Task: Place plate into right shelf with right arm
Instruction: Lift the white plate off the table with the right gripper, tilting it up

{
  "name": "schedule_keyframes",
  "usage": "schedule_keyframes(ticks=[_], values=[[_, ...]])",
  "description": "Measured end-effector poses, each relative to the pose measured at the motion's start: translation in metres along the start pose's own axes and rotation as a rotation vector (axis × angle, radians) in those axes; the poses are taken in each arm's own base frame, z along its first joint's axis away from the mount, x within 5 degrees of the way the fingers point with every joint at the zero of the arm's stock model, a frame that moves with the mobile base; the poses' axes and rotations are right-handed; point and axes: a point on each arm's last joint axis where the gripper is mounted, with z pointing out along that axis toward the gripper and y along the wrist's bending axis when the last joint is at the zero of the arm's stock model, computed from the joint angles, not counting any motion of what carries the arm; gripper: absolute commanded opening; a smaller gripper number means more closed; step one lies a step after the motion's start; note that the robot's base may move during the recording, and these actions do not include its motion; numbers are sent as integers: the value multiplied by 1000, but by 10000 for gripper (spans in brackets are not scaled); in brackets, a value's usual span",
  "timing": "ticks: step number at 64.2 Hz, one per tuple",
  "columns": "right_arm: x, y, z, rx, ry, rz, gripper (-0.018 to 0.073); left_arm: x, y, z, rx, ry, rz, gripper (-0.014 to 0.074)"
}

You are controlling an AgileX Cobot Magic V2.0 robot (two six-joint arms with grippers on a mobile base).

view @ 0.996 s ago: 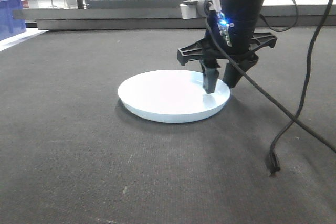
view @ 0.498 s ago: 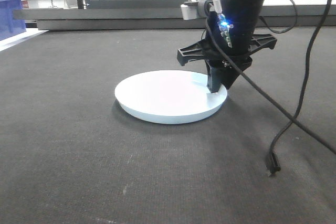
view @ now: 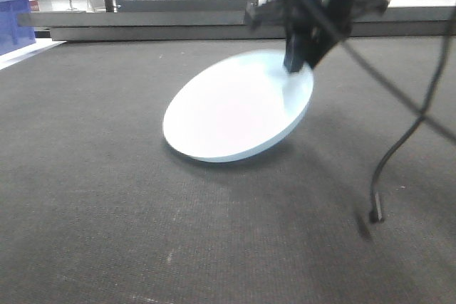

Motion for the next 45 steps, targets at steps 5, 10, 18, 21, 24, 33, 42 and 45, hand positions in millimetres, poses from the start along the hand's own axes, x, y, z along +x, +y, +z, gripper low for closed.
schedule_keyframes(ticks=[5, 10, 18, 21, 24, 33, 42, 45], values=[[8, -1, -24, -8, -60, -24, 53, 0, 0, 0, 0, 0, 0, -47], [20, -3, -43, -14, -111, -41, 53, 0, 0, 0, 0, 0, 0, -47], [46, -8, -68, -9, -186, -79, 53, 0, 0, 0, 0, 0, 0, -47], [57, -11, -81, -8, -228, -92, 53, 0, 0, 0, 0, 0, 0, -47], [69, -12, -88, -7, -254, -104, 53, 0, 0, 0, 0, 0, 0, -47], [99, -19, -120, 3, -372, -148, 53, 0, 0, 0, 0, 0, 0, -47], [121, -24, -151, 14, -474, -168, 53, 0, 0, 0, 0, 0, 0, -47], [128, -26, -164, 18, -516, -169, 53, 0, 0, 0, 0, 0, 0, -47]])
